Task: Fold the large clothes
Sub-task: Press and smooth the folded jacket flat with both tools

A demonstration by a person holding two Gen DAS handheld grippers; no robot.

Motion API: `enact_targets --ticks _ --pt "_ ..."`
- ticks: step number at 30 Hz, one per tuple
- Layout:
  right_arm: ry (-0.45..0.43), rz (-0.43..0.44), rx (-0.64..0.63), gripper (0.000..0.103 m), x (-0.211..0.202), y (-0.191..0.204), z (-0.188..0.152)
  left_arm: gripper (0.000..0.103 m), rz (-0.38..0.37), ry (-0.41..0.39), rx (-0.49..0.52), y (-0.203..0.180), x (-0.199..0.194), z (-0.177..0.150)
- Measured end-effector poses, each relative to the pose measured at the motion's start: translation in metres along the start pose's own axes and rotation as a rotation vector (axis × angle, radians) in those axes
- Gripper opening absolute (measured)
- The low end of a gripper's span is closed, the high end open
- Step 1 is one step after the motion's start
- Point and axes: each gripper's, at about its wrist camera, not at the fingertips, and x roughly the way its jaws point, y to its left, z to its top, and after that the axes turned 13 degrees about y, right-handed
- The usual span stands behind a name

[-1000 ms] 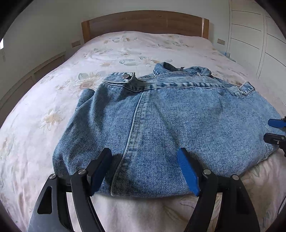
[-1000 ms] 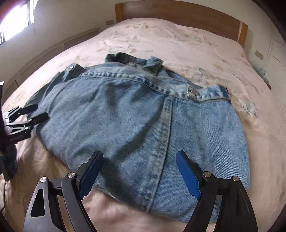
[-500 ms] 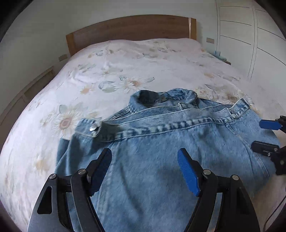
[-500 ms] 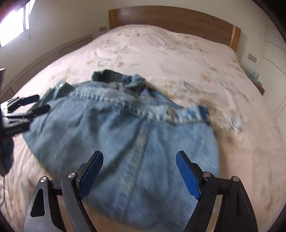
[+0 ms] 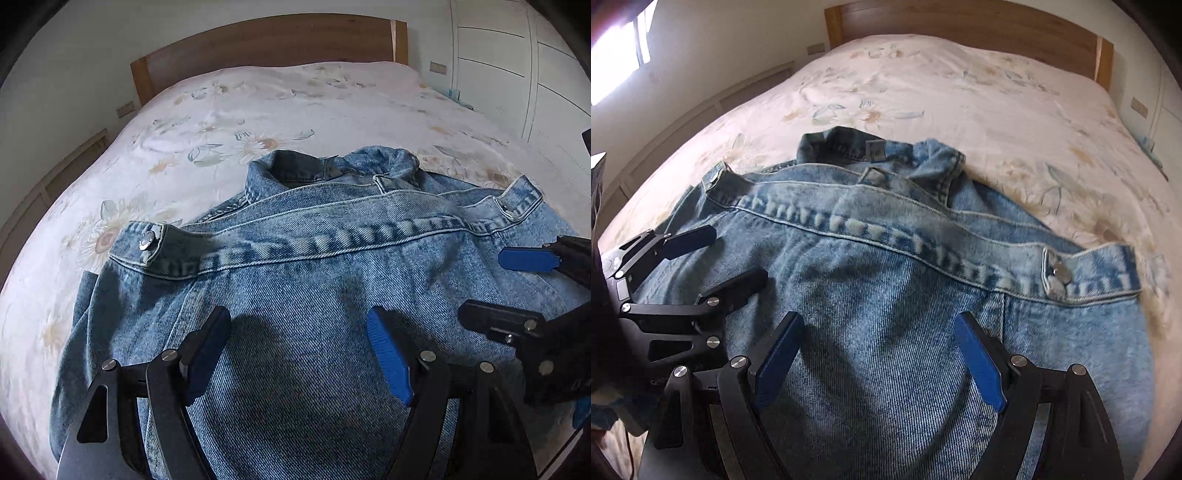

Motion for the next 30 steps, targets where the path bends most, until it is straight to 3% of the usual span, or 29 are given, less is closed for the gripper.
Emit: enact_targets --ticks 5,8,21,25,30 --pt "0.014 -0.016 -0.005 0.084 -0.001 -0.007 -0.006 0.072 -0.001 -0.006 -0.003 0.001 -0.001 -0.005" --pt "0.027 -0.075 -0.02 0.084 -0.003 -0.012 -0.011 0.072 0.001 -0.008 -0.007 0.001 -0.003 -0.008" --pt "0.02 -0.069 0.093 0.084 -0.031 -0.059 -0.054 0.073 0.005 -0.021 -0.013 0.004 -0.018 -0.032" --pt "0.022 -0.108 0.088 0.084 -0.043 -0.054 -0.063 0.073 0.009 -0.05 -0.049 0.014 -0.035 -0.045" --pt "0.022 -0.081 0.037 0.084 -0.052 -0.039 -0.085 0.073 0.026 -0.046 -0.082 0.027 -0.043 -0.066"
